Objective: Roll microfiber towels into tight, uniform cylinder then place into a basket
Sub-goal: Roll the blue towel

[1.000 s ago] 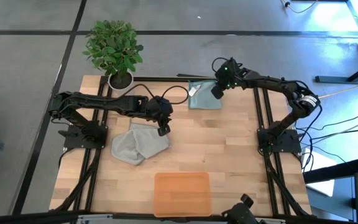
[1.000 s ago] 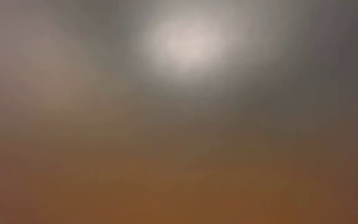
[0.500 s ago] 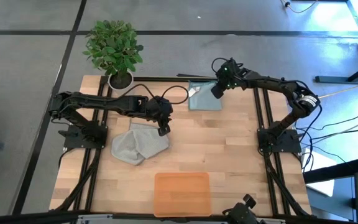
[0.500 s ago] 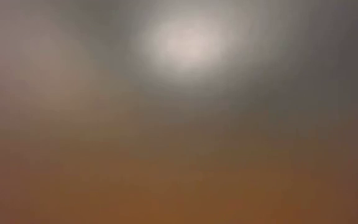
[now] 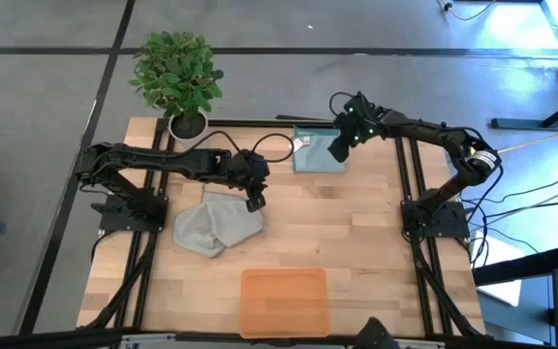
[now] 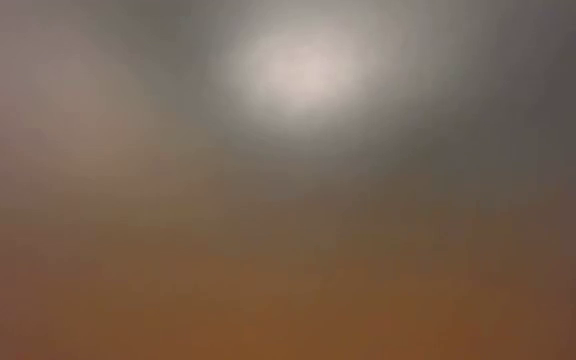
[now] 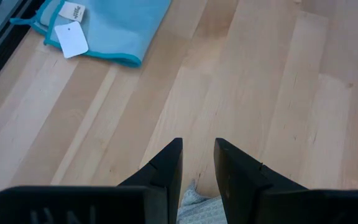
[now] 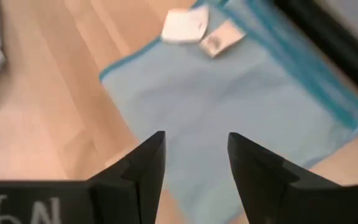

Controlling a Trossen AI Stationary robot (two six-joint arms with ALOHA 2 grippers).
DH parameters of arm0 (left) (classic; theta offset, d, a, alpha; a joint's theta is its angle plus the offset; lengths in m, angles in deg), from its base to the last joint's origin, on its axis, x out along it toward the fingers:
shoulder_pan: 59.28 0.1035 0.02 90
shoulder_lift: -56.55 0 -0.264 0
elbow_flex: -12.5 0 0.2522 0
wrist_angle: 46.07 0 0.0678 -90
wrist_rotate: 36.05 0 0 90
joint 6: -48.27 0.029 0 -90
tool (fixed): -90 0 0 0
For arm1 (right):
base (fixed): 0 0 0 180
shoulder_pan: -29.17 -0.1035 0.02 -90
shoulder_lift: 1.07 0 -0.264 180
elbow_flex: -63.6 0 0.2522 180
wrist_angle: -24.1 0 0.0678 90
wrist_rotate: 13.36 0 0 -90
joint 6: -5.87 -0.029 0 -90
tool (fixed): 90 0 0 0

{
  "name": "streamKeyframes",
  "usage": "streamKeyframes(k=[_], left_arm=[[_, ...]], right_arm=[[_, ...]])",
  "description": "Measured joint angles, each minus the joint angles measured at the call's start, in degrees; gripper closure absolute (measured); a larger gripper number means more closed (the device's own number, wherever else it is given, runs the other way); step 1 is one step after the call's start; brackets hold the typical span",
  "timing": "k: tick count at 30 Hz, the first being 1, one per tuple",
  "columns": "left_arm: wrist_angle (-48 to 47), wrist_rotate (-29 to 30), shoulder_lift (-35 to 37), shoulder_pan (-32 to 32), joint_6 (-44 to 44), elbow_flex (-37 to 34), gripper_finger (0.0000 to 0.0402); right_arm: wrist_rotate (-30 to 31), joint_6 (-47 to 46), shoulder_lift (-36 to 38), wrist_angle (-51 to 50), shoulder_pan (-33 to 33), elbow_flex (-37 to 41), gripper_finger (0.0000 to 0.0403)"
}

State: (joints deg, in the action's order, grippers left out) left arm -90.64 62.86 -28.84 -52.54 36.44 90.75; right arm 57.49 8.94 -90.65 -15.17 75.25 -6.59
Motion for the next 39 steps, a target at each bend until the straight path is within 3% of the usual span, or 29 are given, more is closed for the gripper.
streamKeyframes(k=[11, 18, 29, 39], left_arm=[[1.0, 0.1, 0.0, 0.2, 0.0, 0.0, 0.0317], [1.0, 0.0, 0.0, 0.2, -0.1, 0.0, 0.0317], [1.1, 0.0, 0.0, 0.2, -0.1, 0.0, 0.0317], [1.0, 0.0, 0.0, 0.1, -0.1, 0.0, 0.0317]], right_arm=[[1.6, -6.0, 0.0, 10.6, -3.8, 10.3, 0.0226], [7.5, -11.9, 0.0, 17.9, -4.4, 16.4, 0.0226], [7.3, -13.3, 0.1, 18.1, -7.0, 20.4, 0.0226], [3.4, -16.8, 0.2, 17.0, -15.5, 21.0, 0.0226]])
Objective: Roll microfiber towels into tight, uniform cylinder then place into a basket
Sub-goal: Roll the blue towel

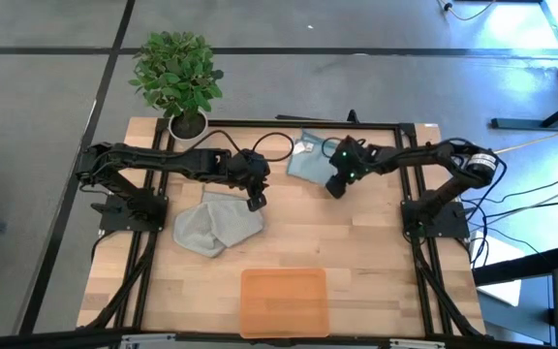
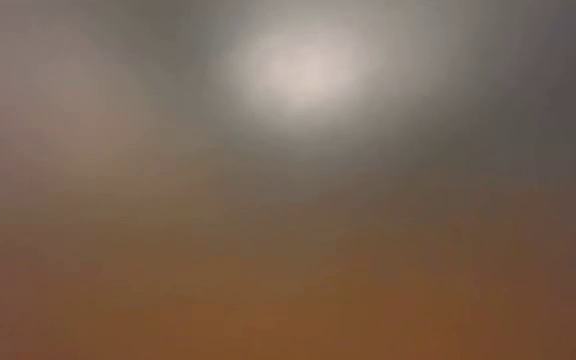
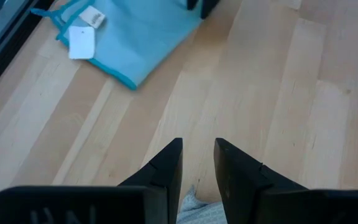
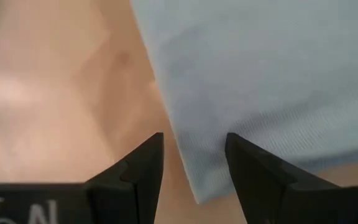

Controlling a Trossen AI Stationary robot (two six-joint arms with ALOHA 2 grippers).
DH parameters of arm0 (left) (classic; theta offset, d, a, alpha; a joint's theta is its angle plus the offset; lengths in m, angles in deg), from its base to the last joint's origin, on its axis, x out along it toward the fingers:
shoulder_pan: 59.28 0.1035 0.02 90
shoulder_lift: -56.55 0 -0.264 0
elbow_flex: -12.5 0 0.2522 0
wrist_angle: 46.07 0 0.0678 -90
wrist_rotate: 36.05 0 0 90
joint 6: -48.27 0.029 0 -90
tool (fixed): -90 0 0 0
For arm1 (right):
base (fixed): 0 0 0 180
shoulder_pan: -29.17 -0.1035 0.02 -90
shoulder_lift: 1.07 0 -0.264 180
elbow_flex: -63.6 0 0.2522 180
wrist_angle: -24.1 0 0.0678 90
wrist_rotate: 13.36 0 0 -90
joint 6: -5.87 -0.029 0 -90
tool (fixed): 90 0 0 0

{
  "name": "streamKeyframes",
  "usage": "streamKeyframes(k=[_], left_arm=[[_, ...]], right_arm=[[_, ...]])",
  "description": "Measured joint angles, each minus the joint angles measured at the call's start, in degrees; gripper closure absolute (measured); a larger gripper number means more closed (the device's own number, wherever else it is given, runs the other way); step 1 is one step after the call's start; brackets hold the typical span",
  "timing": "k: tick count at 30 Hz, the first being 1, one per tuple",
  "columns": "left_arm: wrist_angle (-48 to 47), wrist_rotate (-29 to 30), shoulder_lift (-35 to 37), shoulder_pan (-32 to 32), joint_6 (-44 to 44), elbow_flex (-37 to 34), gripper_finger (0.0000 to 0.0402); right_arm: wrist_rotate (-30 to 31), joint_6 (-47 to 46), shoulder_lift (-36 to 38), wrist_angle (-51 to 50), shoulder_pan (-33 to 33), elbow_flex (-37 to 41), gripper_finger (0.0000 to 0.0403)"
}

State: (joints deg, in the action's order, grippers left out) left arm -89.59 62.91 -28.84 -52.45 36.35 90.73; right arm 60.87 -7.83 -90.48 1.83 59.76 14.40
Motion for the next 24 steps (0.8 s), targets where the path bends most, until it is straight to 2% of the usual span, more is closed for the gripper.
streamKeyframes(k=[9, 15, 21, 24], left_arm=[[-0.2, 0.0, 0.0, -0.4, 0.0, 0.0, 0.0317], [-0.3, -0.1, -0.9, -2.2, 3.6, -0.1, 0.0317], [2.2, -1.8, -3.4, -4.3, 9.7, 0.0, 0.0317], [2.5, -0.3, -3.3, -5.0, 11.0, -0.1, 0.0317]], right_arm=[[0.0, -0.9, -0.1, -0.6, -12.4, 0.1, 0.0226], [-2.8, 0.0, -0.1, -1.0, -19.9, -0.3, 0.0226], [-3.1, 0.5, 1.5, -6.2, -23.0, -5.4, 0.0226], [0.2, 2.0, 2.1, -12.4, -24.1, -9.3, 0.0226]])
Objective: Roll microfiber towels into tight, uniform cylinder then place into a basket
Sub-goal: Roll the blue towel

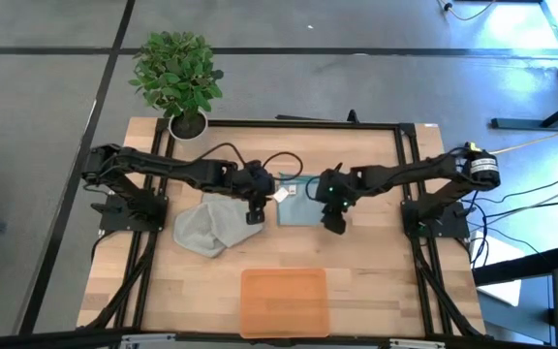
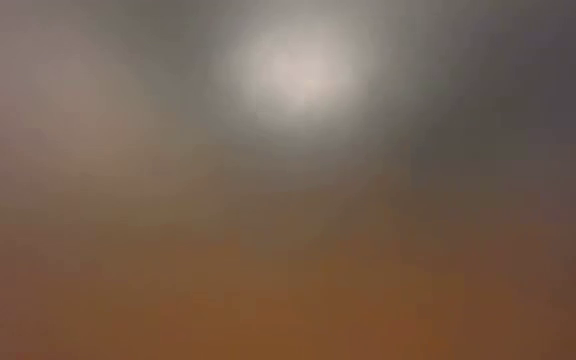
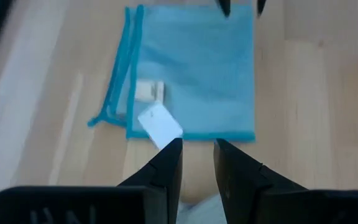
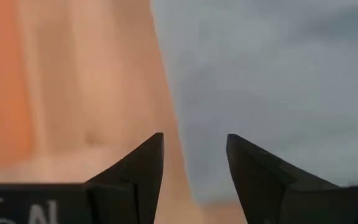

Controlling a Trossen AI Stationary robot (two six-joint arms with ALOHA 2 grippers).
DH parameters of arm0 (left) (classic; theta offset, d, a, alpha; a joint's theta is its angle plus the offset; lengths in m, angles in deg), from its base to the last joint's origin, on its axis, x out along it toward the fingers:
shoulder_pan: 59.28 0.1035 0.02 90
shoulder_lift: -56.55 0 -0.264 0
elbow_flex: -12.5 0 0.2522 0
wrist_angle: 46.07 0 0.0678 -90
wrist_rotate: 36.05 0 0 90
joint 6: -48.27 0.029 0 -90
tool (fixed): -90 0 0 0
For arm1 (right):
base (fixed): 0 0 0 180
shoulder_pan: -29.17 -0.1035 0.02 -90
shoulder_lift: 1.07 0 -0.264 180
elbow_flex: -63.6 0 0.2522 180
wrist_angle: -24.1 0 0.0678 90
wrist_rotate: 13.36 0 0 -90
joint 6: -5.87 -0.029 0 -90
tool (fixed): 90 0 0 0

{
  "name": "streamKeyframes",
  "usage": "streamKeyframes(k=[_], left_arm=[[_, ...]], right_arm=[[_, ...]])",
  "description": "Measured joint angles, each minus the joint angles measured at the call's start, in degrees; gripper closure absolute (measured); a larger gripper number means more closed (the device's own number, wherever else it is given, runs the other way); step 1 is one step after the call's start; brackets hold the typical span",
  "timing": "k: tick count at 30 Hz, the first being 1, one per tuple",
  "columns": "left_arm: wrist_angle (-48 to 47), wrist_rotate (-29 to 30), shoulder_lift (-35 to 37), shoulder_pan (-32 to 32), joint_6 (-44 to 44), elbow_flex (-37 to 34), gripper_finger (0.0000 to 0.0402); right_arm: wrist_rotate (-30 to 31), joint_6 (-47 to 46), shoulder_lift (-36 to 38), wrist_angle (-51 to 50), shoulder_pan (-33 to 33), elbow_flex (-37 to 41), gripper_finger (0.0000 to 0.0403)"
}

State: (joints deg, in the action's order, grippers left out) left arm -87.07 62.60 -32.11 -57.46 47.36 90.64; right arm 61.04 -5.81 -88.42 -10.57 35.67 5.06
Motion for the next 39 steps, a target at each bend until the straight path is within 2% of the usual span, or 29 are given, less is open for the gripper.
streamKeyframes(k=[4, 7, 15, 20, 30, 36, 39], left_arm=[[-0.4, 1.1, 0.1, -0.1, 1.7, 0.1, 0.0317], [-0.4, 1.3, 0.3, -0.6, 3.0, 0.1, 0.0317], [-0.3, 1.4, 0.0, -2.1, 1.4, 0.1, 0.0317], [-0.3, 4.0, 0.0, -3.5, 1.2, 0.1, 0.0317], [-0.1, 3.9, 0.0, -3.7, -0.3, 0.1, 0.0317], [0.3, -0.9, -0.9, -2.6, -1.9, 0.1, 0.0317], [0.2, -3.6, -3.4, -2.7, 0.6, 0.0, 0.0317]], right_arm=[[4.4, 2.8, 0.7, -8.5, -1.2, -5.3, 0.0226], [5.5, 4.7, 0.8, -14.1, -1.9, -7.9, 0.0226], [5.6, 6.2, 0.9, -16.6, -3.5, -12.7, 0.0226], [5.6, 6.2, 0.9, -17.1, -4.1, -14.0, 0.0226], [5.6, 6.4, 0.9, -21.3, -4.1, -16.7, 0.0226], [5.6, 6.5, 0.8, -21.4, -4.1, -16.7, 0.0226], [5.5, 7.7, 0.6, -21.5, -4.1, -16.7, 0.0226]])
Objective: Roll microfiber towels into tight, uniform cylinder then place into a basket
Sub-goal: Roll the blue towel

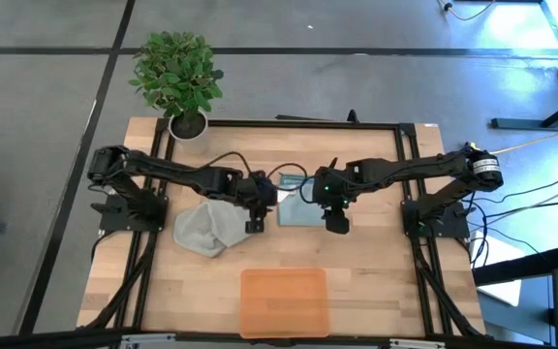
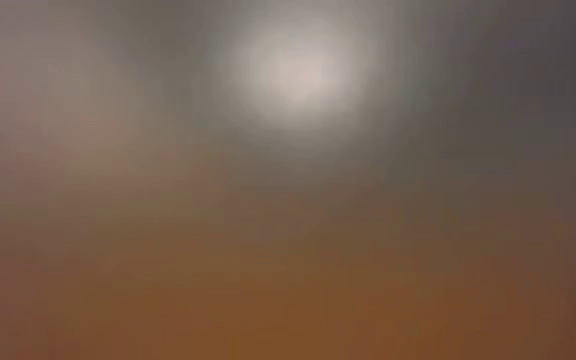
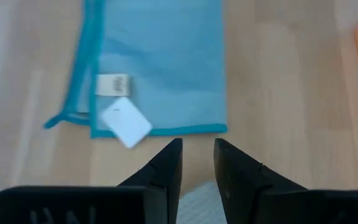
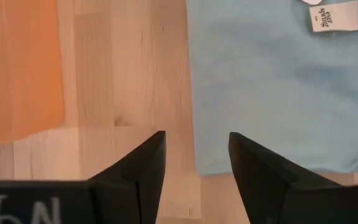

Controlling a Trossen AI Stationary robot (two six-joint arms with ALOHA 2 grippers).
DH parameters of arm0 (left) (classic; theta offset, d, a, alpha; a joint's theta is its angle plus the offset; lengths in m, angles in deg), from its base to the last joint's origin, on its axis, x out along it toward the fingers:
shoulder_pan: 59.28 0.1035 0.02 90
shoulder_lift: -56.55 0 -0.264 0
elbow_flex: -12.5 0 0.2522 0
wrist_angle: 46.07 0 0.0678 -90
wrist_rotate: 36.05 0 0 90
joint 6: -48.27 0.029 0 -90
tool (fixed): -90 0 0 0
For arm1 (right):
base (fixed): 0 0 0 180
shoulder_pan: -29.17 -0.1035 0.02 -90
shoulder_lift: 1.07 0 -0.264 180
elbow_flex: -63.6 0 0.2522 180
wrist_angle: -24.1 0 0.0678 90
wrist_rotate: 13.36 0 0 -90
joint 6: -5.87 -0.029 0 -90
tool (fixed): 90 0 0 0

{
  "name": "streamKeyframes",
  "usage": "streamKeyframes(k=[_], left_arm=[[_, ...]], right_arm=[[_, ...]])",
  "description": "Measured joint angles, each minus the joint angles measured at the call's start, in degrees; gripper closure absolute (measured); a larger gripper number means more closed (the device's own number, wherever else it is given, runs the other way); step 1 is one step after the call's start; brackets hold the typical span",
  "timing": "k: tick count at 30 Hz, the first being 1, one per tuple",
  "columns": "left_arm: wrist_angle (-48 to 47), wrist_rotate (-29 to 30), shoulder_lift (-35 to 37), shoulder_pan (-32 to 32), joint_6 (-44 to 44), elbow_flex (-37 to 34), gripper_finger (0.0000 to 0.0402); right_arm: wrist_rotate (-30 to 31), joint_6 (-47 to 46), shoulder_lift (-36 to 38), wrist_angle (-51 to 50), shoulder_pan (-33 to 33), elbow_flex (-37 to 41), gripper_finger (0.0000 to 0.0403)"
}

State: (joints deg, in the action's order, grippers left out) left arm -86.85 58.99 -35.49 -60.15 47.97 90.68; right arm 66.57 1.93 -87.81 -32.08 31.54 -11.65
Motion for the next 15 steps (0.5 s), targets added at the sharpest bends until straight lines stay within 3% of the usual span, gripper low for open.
streamKeyframes(k=[4, 15], left_arm=[[2.2, -2.2, -1.7, -0.4, 2.2, 0.0, 0.0317], [2.3, -1.2, -1.7, -0.4, 2.2, 0.0, 0.0317]], right_arm=[[0.0, -0.2, 0.0, 0.0, 0.0, 0.0, 0.0226], [0.0, -0.2, 0.0, -0.1, 0.0, 0.0, 0.0226]])
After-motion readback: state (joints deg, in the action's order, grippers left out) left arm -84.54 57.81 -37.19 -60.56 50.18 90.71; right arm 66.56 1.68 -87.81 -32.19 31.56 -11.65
